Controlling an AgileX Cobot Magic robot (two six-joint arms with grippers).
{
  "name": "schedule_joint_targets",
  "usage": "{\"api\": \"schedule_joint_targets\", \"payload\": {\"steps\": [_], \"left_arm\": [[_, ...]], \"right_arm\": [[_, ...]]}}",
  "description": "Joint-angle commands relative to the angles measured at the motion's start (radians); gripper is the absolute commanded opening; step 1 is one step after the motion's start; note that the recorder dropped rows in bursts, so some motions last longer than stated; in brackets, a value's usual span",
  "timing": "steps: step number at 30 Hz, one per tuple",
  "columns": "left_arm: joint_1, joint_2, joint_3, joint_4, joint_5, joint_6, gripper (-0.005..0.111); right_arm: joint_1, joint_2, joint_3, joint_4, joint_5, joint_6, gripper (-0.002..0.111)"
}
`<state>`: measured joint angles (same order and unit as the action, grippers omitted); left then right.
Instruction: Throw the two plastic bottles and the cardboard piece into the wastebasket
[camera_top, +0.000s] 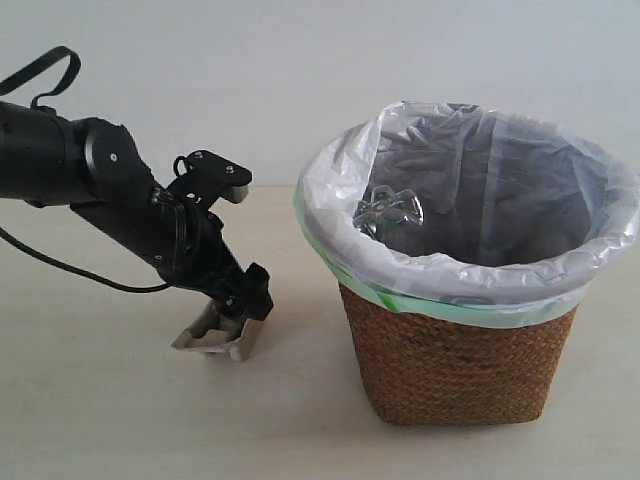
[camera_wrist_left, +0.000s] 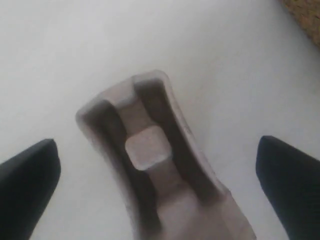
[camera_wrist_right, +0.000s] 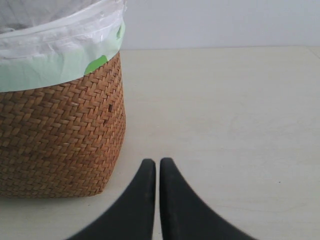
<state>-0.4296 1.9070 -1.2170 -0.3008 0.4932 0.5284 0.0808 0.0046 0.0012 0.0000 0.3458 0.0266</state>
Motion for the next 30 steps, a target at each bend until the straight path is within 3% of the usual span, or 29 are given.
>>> {"api": "schedule_joint_targets", "payload": {"steps": [1, 17, 20, 22, 24, 25, 30], "left_arm": [[-0.001, 0.038, 0.002, -0.002, -0.045, -0.005, 0.107], [-0.001, 0.141, -0.003, 0.009, -0.101, -0.005, 0.104], [-0.001, 0.148, -0.003, 0.009, -0.101, -0.010, 0.079], [-0.001, 0.146, -0.003, 0.037, -0.074, -0.006, 0.052], [0.001, 0.125, -0.004, 0.109, -0.021, -0.006, 0.013], [0.001, 0.115, -0.004, 0.129, -0.001, -0.006, 0.004], [0.005, -0.006, -0.004, 0.261, 0.013, -0.151, 0.004]], "right_arm": [[-0.006, -0.005, -0.001, -0.006, -0.008, -0.004, 0.000], [-0.006, -0.005, -0.001, -0.006, -0.008, -0.004, 0.000], [-0.006, -0.005, -0.001, -0.006, -0.008, -0.004, 0.000], [-0.006, -0.005, -0.001, -0.006, -0.008, -0.004, 0.000], [-0.006, -0.005, -0.001, -0.006, -0.008, -0.004, 0.000], [-0.006, -0.005, -0.001, -0.006, -0.008, -0.004, 0.000], [-0.006, -0.005, -0.001, -0.006, -0.008, -0.004, 0.000]]}}
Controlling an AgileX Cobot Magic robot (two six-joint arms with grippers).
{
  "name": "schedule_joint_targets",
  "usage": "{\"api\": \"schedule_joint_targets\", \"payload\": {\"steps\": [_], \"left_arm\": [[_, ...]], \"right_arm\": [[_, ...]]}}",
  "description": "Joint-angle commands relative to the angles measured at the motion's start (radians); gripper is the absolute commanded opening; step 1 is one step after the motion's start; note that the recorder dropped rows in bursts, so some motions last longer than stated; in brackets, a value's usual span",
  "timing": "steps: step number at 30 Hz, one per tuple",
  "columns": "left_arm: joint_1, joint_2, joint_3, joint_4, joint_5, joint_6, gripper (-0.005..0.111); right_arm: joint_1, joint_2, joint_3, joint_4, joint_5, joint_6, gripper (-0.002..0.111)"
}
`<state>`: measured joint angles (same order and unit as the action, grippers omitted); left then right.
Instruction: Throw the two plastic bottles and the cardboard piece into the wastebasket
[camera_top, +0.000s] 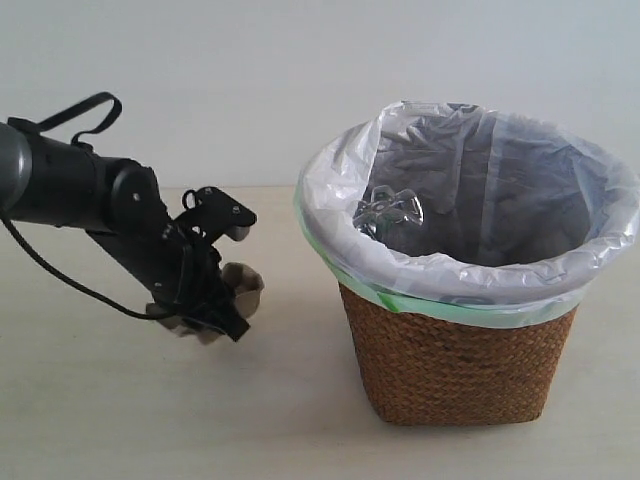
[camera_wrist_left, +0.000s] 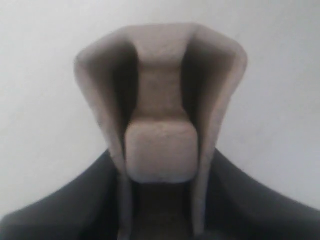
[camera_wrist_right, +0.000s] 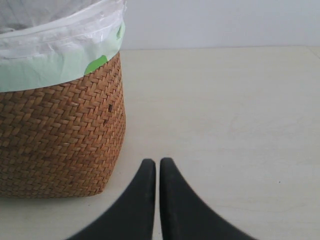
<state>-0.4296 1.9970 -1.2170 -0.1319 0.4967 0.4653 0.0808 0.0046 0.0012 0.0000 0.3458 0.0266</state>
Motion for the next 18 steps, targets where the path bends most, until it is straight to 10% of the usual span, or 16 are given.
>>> {"api": "schedule_joint_targets", "payload": {"steps": [1, 18], "left_arm": [[0.011, -0.122, -0.004, 0.118, 0.009, -0.109, 0.004], [0.267, -0.599, -0.004, 1.239, 0.545, -0.856, 0.004]], "right_arm": [[-0.006, -0.005, -0.001, -0.006, -0.008, -0.004, 0.000], [-0.006, -0.005, -0.001, -0.006, -0.008, -0.004, 0.000]]}}
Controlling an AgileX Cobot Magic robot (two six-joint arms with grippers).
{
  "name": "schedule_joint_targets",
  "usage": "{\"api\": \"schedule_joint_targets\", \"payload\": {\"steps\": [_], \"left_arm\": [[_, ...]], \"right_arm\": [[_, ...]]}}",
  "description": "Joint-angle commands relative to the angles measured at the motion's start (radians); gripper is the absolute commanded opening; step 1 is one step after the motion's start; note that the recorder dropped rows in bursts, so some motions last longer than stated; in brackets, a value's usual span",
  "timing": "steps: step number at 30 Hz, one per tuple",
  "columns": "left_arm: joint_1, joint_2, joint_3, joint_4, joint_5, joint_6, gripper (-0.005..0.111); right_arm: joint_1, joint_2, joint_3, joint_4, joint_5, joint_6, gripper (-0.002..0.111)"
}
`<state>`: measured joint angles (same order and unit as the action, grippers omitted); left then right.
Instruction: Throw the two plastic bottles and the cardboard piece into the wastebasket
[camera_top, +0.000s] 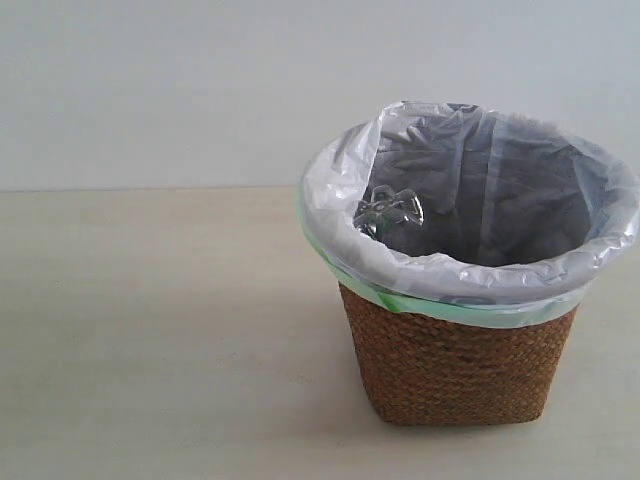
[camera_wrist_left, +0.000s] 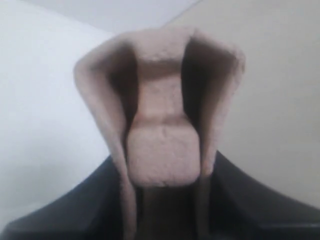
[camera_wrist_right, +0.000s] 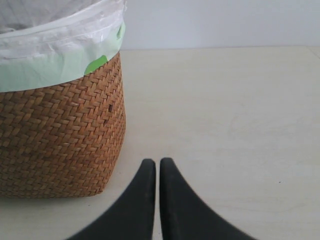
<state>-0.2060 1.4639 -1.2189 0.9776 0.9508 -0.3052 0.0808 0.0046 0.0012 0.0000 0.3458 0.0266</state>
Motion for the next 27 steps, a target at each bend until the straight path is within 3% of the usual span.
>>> {"api": "schedule_joint_targets", "payload": {"steps": [1, 6, 7, 8, 9, 10, 11, 13, 14, 16, 17, 18, 20, 22, 25, 27], "left_arm": [[0.046, -0.073, -0.003, 0.116, 0.082, -0.105, 0.004], [0.046, -0.040, 0.000, -0.286, -0.045, -0.053, 0.009], [0.046, -0.007, 0.001, -0.627, -0.157, 0.064, 0.025], [0.040, 0.010, -0.002, -0.817, -0.208, 0.193, 0.039], [0.020, 0.024, -0.009, -1.136, -0.245, 0.363, 0.058], [0.000, 0.036, -0.022, -1.373, -0.251, 0.556, 0.070], [-0.064, 0.054, -0.053, -1.941, -0.179, 0.929, 0.081], [-0.176, 0.084, -0.150, -2.510, -0.074, 1.423, 0.069], [-0.204, 0.086, -0.192, -2.518, -0.124, 1.435, 0.066], [-0.245, 0.088, -0.284, -2.304, -0.193, 1.350, 0.067], [-0.245, 0.084, -0.297, -2.085, -0.193, 1.199, 0.071], [-0.245, 0.084, -0.294, -1.768, -0.193, 1.026, 0.074], [-0.245, 0.089, -0.249, -1.355, -0.191, 0.730, 0.075], [-0.229, 0.104, -0.170, -1.107, -0.203, 0.548, 0.075], [-0.200, 0.172, -0.075, -1.094, -0.204, 0.644, 0.075], [-0.202, 0.250, -0.019, -1.166, -0.238, 0.832, 0.075]], "right_arm": [[-0.006, -0.005, -0.001, -0.006, -0.008, -0.004, 0.000], [-0.006, -0.005, -0.001, -0.006, -0.008, -0.004, 0.000], [-0.006, -0.005, -0.001, -0.006, -0.008, -0.004, 0.000], [-0.006, -0.005, -0.001, -0.006, -0.008, -0.004, 0.000], [-0.006, -0.005, -0.001, -0.006, -0.008, -0.004, 0.000], [-0.006, -0.005, -0.001, -0.006, -0.008, -0.004, 0.000], [-0.006, -0.005, -0.001, -0.006, -0.008, -0.004, 0.000], [-0.006, -0.005, -0.001, -0.006, -0.008, -0.004, 0.000], [-0.006, -0.005, -0.001, -0.006, -0.008, -0.004, 0.000], [-0.006, -0.005, -0.001, -0.006, -0.008, -0.004, 0.000], [-0.006, -0.005, -0.001, -0.006, -0.008, -0.004, 0.000], [-0.006, -0.005, -0.001, -0.006, -0.008, -0.004, 0.000], [-0.006, -0.005, -0.001, -0.006, -0.008, -0.004, 0.000], [-0.006, -0.005, -0.001, -0.006, -0.008, -0.004, 0.000], [-0.006, -0.005, -0.001, -0.006, -0.008, -0.004, 0.000], [-0.006, -0.005, -0.001, -0.006, -0.008, -0.004, 0.000]]}}
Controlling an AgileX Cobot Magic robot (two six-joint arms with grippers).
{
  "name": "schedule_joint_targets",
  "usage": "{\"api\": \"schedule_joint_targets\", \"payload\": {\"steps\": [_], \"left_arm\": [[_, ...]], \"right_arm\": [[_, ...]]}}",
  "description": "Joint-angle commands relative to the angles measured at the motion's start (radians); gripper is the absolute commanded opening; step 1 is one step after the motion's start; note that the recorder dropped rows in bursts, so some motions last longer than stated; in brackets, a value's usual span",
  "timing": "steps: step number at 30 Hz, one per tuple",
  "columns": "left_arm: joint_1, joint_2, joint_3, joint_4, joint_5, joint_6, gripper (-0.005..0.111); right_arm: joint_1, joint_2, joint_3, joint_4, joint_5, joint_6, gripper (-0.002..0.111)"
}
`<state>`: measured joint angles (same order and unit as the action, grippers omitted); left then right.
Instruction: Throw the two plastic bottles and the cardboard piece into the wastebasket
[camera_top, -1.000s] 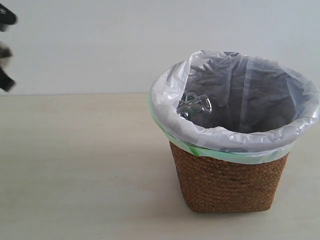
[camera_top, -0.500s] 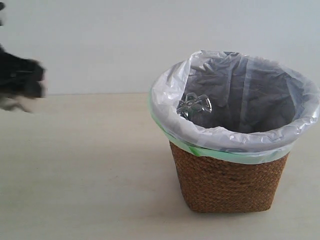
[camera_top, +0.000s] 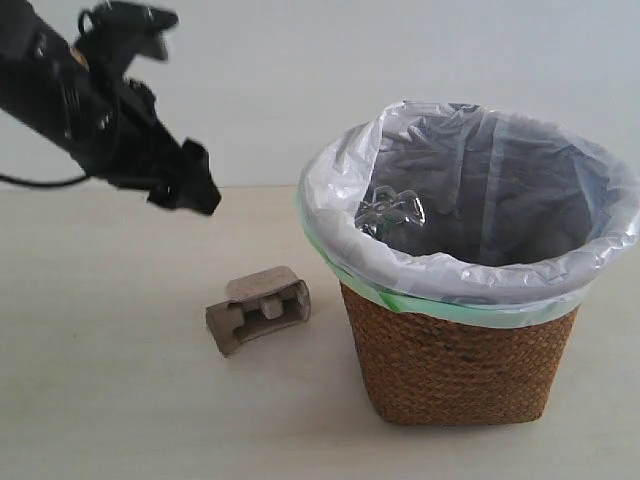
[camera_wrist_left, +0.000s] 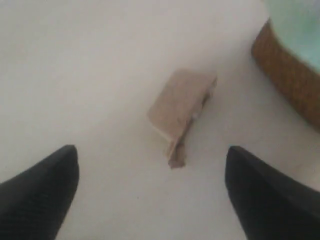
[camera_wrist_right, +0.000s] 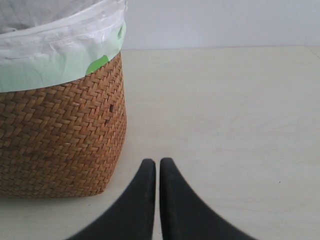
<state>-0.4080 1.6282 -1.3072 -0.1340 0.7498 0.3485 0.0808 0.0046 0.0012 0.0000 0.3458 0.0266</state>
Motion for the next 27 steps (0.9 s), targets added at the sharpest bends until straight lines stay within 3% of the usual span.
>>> {"api": "schedule_joint_targets", "payload": {"steps": [1, 3, 6, 11, 14, 17, 27], "left_arm": [[0.000, 0.114, 0.081, -0.095, -0.051, 0.257, 0.075], [0.000, 0.185, 0.087, -0.164, -0.107, 0.397, 0.075], [0.000, 0.239, 0.076, -0.197, -0.248, 0.400, 0.075], [0.000, 0.310, -0.001, -0.325, -0.175, 0.571, 0.075], [0.000, 0.356, -0.021, -0.377, -0.201, 0.692, 0.075], [0.000, 0.397, -0.043, -0.375, -0.264, 0.692, 0.075], [-0.008, 0.534, -0.094, -0.370, -0.238, 0.737, 0.075]], "right_arm": [[-0.006, -0.005, -0.001, -0.006, -0.008, -0.004, 0.000], [-0.006, -0.005, -0.001, -0.006, -0.008, -0.004, 0.000], [-0.006, -0.005, -0.001, -0.006, -0.008, -0.004, 0.000], [-0.006, -0.005, -0.001, -0.006, -0.008, -0.004, 0.000], [-0.006, -0.005, -0.001, -0.006, -0.008, -0.004, 0.000], [-0.006, -0.005, -0.001, -0.006, -0.008, -0.004, 0.000], [-0.006, -0.005, -0.001, -0.006, -0.008, -0.004, 0.000]]}}
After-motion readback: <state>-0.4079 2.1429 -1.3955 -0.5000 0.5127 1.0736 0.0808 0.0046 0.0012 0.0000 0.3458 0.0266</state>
